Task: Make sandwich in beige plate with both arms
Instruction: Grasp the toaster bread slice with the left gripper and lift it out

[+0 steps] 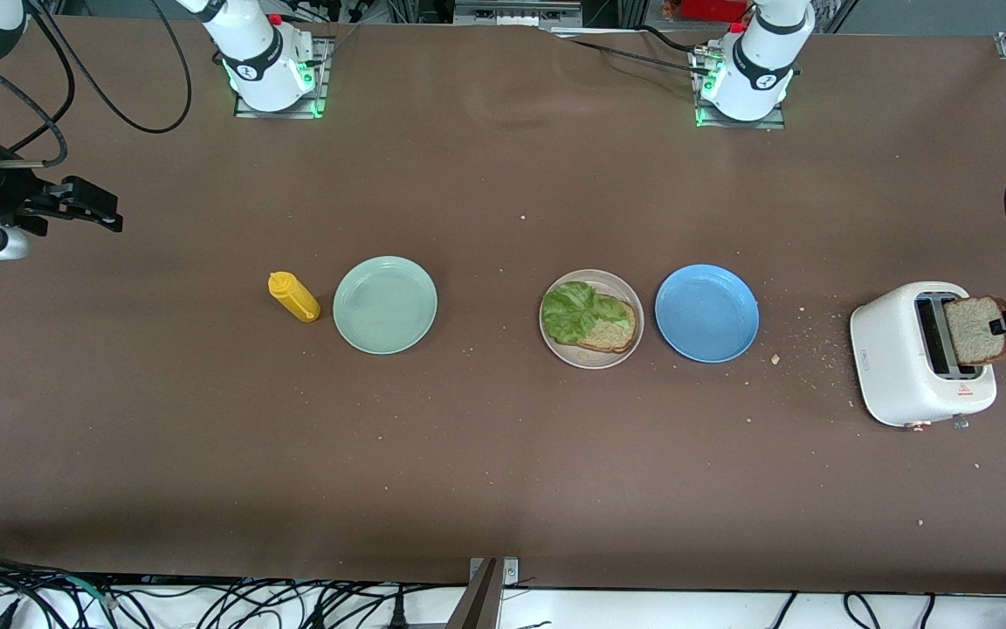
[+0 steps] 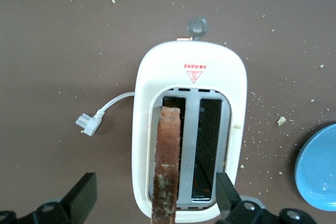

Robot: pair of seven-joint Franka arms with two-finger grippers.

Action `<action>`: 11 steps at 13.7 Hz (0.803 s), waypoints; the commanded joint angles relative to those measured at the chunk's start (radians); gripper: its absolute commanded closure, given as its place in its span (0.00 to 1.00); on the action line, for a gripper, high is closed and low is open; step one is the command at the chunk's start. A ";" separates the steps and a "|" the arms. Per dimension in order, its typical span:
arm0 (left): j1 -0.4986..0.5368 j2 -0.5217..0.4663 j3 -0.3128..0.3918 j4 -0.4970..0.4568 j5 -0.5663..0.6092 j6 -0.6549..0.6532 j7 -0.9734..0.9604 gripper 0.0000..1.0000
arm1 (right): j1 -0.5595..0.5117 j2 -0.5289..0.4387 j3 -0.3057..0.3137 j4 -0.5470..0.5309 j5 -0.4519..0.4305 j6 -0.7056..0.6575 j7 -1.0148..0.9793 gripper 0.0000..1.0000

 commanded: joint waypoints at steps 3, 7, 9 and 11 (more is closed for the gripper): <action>0.013 0.047 -0.007 -0.006 -0.013 -0.003 0.026 0.56 | -0.009 0.003 0.000 0.021 -0.025 -0.002 -0.020 0.00; 0.015 0.041 -0.006 0.005 -0.013 -0.012 0.020 1.00 | -0.009 0.004 0.000 0.021 -0.028 -0.001 -0.029 0.00; 0.013 0.032 -0.007 0.009 -0.013 -0.014 0.017 1.00 | -0.009 0.006 0.002 0.021 -0.025 0.001 -0.017 0.00; 0.013 0.009 -0.007 0.013 -0.011 -0.046 0.015 1.00 | -0.011 0.004 0.003 0.021 -0.022 0.010 -0.006 0.00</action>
